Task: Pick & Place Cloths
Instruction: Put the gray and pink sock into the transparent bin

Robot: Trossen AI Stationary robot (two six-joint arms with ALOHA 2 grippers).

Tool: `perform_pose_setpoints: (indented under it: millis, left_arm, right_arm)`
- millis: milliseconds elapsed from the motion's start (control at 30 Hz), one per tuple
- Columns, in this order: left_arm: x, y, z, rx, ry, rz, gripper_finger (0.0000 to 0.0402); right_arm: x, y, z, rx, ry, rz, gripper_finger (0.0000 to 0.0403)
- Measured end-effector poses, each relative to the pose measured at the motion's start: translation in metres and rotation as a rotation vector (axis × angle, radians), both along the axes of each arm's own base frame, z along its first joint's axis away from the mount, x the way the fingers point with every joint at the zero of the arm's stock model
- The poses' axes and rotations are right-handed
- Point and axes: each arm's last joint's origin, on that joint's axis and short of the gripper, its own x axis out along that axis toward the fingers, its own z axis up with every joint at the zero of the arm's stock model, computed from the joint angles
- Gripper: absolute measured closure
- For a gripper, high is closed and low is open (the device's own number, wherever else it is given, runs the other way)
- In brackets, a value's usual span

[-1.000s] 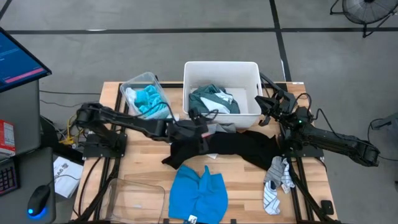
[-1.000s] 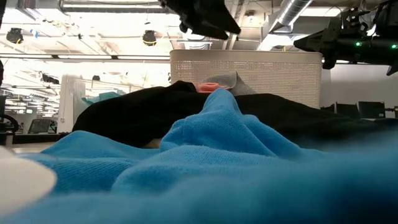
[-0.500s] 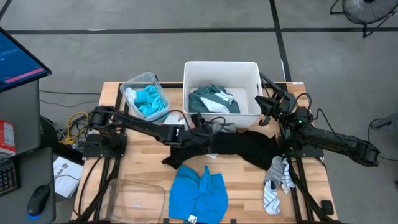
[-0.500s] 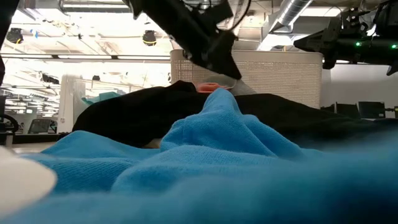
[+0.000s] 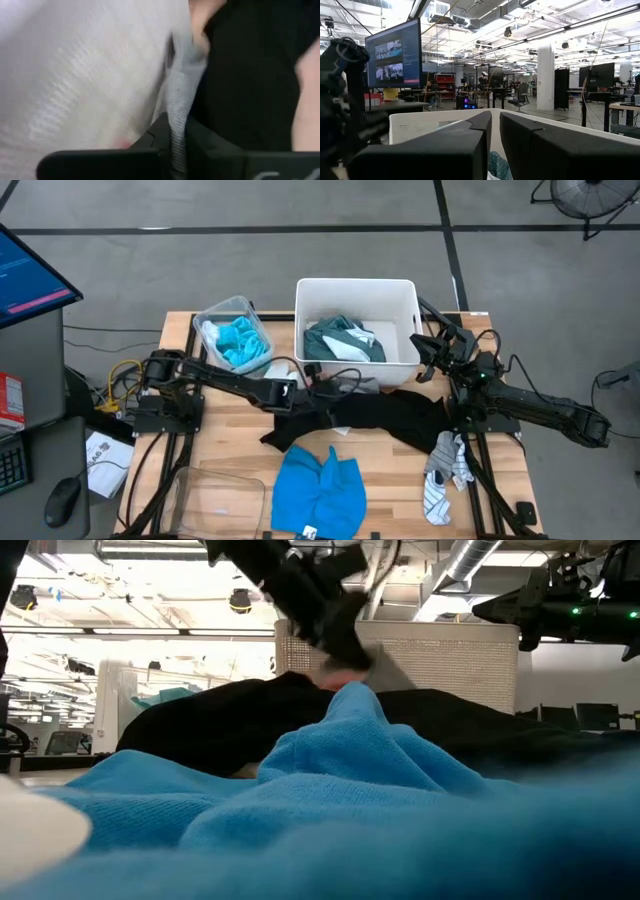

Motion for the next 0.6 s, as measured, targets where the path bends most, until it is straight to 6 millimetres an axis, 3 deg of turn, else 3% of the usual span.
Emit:
perform_pose_setpoints:
  millis: [133, 267, 467, 600]
  left_arm:
    - [-0.014, -0.002, 0.037, -0.009, -0.095, -0.009, 0.0399]
    - [-0.045, -0.013, 0.095, -0.034, -0.271, -0.045, 0.0401]
    - [-0.124, -0.049, 0.178, -0.193, -0.565, -0.239, 0.0401]
    - [-0.181, -0.071, 0.216, -0.402, -0.738, -0.406, 0.0401]
  right_arm:
    - [0.000, 0.000, 0.000, 0.000, 0.000, 0.000, 0.0365]
    - [0.000, 0.000, 0.000, 0.000, 0.000, 0.000, 0.0365]
    - [0.000, 0.000, 0.000, 0.000, -0.001, 0.000, 0.0365]
    - [0.000, 0.000, 0.000, 0.000, -0.001, 0.000, 0.0365]
